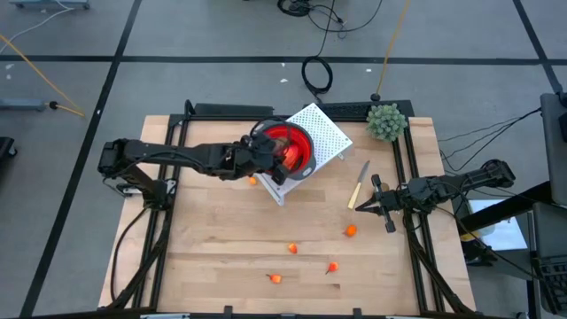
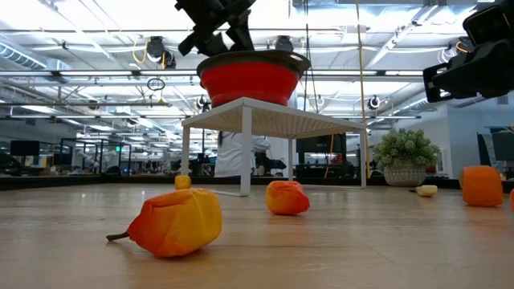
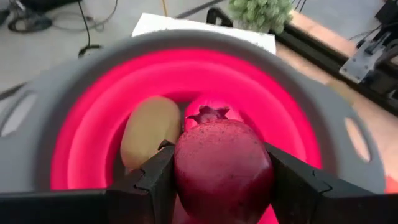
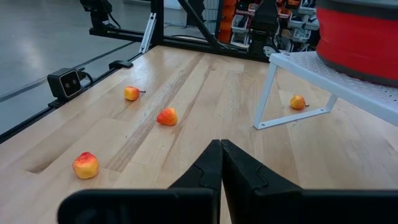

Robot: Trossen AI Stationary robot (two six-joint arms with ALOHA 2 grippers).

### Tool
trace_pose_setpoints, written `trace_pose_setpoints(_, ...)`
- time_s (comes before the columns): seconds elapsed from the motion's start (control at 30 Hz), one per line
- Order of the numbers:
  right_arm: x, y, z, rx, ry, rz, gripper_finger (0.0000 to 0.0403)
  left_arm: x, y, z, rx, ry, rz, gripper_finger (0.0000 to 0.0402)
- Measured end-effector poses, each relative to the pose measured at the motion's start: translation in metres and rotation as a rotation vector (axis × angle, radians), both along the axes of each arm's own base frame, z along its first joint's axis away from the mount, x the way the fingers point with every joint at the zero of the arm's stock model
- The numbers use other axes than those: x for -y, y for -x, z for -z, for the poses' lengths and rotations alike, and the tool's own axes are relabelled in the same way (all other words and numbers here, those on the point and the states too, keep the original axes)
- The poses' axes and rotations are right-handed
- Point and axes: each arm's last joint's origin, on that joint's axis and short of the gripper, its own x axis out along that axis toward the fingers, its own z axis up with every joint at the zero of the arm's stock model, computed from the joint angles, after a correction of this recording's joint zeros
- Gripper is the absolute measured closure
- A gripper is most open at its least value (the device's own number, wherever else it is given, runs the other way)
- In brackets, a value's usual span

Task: Pick & Place Fruit
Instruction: Put the pomegranate into the red strainer bowl on the shelf

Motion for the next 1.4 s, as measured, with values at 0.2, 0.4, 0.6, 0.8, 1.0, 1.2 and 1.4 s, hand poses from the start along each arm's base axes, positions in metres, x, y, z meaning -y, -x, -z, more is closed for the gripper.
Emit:
trace_pose_setpoints(0.2, 0.0, 0.0, 0.0, 0.0, -0.001, 0.0, 0.0403, 0.001, 0.004, 0.0, -0.011, 0.054, 0.004, 0.0199)
trace_pose_setpoints(0.4, 0.0, 0.0, 0.0, 0.0, 0.0, 0.0, 0.0403, -0.004, 0.005, 0.001, -0.032, 0.039, 0.007, 0.0199)
trace_pose_setpoints(0.6, 0.0, 0.0, 0.0, 0.0, 0.0, 0.0, 0.0403, -0.01, 0.005, 0.002, -0.08, -0.009, 0.047, 0.0199)
trace_pose_setpoints(0.8, 0.0, 0.0, 0.0, -0.001, -0.002, 0.0, 0.0403, -0.012, 0.002, 0.005, -0.114, -0.042, 0.081, 0.0199)
trace_pose_setpoints(1.0, 0.0, 0.0, 0.0, 0.0, -0.002, 0.001, 0.0403, -0.013, 0.001, 0.006, -0.138, -0.069, 0.106, 0.0199)
trace_pose_setpoints(1.2, 0.0, 0.0, 0.0, 0.0, -0.002, 0.001, 0.0403, -0.02, 0.0, 0.008, -0.154, -0.09, 0.1, 0.0199)
trace_pose_setpoints(1.4, 0.0, 0.0, 0.0, 0.002, -0.003, 0.001, 0.0403, -0.02, -0.003, 0.014, -0.18, -0.086, 0.122, 0.0199)
